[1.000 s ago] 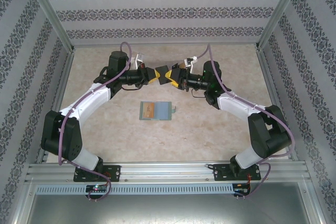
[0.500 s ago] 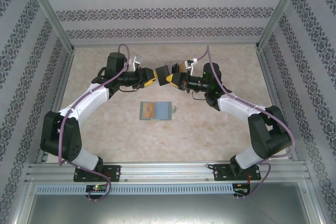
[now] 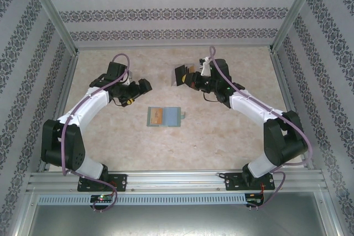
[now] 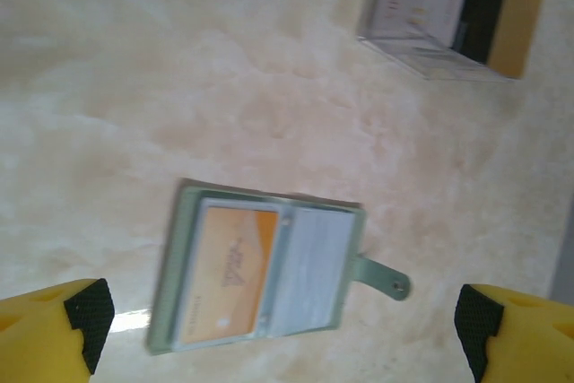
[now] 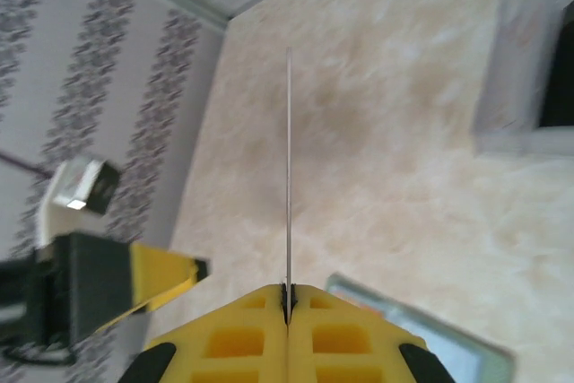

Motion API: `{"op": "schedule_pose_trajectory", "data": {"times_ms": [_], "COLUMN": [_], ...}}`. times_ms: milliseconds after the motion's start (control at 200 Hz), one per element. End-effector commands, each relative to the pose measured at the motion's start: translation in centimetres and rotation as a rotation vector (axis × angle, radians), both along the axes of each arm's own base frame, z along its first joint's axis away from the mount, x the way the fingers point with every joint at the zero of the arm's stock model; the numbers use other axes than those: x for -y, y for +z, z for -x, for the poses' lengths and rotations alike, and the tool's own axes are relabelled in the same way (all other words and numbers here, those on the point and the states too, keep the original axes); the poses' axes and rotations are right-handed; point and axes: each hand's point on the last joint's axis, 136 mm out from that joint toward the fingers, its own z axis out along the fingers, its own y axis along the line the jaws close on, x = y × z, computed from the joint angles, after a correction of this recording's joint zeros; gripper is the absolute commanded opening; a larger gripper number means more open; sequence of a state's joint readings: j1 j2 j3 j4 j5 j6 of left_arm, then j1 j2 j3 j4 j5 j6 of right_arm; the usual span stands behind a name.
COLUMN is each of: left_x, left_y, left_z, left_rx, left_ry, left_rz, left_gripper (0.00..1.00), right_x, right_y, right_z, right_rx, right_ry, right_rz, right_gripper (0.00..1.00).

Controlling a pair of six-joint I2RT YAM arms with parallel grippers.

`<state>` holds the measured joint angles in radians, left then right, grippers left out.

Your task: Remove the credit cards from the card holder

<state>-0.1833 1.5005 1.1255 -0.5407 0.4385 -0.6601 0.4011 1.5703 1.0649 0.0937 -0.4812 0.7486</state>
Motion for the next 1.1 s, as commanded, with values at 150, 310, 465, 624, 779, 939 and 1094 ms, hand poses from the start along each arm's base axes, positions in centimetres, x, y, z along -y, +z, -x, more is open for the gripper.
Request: {"op": "schedule_pose_trajectory", "data": {"times_ms": [150, 310, 465, 624, 779, 939, 1094], "left_x": [-2.9, -3.0, -2.6, -2.2, -2.0, -1.7, -1.6], "left_y": [-0.9, -1.1, -1.5, -1.9, -1.9, -2.2, -2.1], "left_z": [1.7, 2.1, 2.4, 2.6, 2.5, 2.5, 2.6], "left_rx": [-0.023, -0.027, -0.037, -0.053, -0.049, -0.059, -0.059], "left_ry": [0.003, -0.001, -0.018, -0.033, -0.031, -0.036, -0.037], "left_rz": [-0.11, -0.103, -0.082, -0.061, -0.046, -0.027, -0.024], "left_gripper": [0.99, 0.99, 0.99, 1.0, 1.0, 1.0, 1.0], "right_x": [3.6, 2.9, 2.5, 2.3, 2.3, 3.0, 3.0], "right_y": [-4.7, -5.9, -7.0, -8.1, -9.2, -9.7, -10.2], "right_z": [-4.9, -7.6, -9.6, -10.6, -10.7, -11.1, -11.4], "right_rx": [-0.015, -0.014, -0.019, -0.039, -0.065, -0.082, -0.094], "right_ry": [-0.176, -0.185, -0.185, -0.18, -0.177, -0.189, -0.189], "right_rz": [0.343, 0.405, 0.432, 0.451, 0.464, 0.483, 0.486], "right_gripper": [0.0, 0.0, 0.0, 0.0, 0.0, 0.0, 0.0]}}
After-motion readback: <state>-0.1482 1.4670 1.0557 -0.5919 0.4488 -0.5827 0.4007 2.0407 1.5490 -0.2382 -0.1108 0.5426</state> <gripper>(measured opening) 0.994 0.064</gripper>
